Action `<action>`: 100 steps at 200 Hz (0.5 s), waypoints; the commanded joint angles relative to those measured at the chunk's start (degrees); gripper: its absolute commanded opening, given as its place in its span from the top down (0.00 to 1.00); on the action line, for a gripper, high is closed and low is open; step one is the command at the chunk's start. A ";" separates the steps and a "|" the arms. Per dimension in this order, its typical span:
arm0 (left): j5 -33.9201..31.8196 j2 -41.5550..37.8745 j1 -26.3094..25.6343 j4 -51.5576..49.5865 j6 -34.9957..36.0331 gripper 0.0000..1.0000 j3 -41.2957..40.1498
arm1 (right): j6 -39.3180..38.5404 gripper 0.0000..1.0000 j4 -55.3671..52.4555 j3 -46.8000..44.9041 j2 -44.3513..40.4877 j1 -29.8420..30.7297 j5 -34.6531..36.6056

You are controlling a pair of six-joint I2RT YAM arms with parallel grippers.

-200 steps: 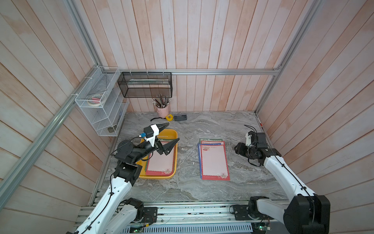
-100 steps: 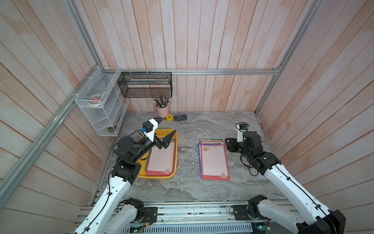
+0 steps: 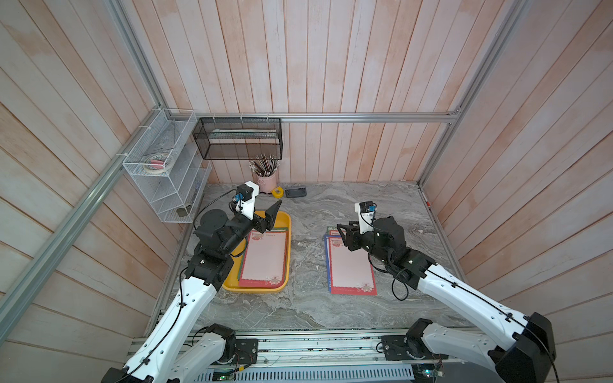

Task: Take out the stationery paper from the storage box
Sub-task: Pick up the stationery paper from the storage box.

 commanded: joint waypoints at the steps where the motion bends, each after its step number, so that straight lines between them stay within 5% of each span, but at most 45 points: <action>1: -3.94 1.97 -0.32 -6.89 -1.17 0.21 3.74 | 0.99 0.47 3.61 1.50 1.69 1.34 -0.69; 66: -7.04 2.42 1.07 -17.67 -5.57 0.24 2.51 | 2.92 0.47 5.59 2.39 4.49 1.68 -2.91; 100: -1.40 5.42 7.18 -22.47 -8.12 0.24 0.94 | 4.93 0.46 3.61 5.19 8.17 1.68 -4.30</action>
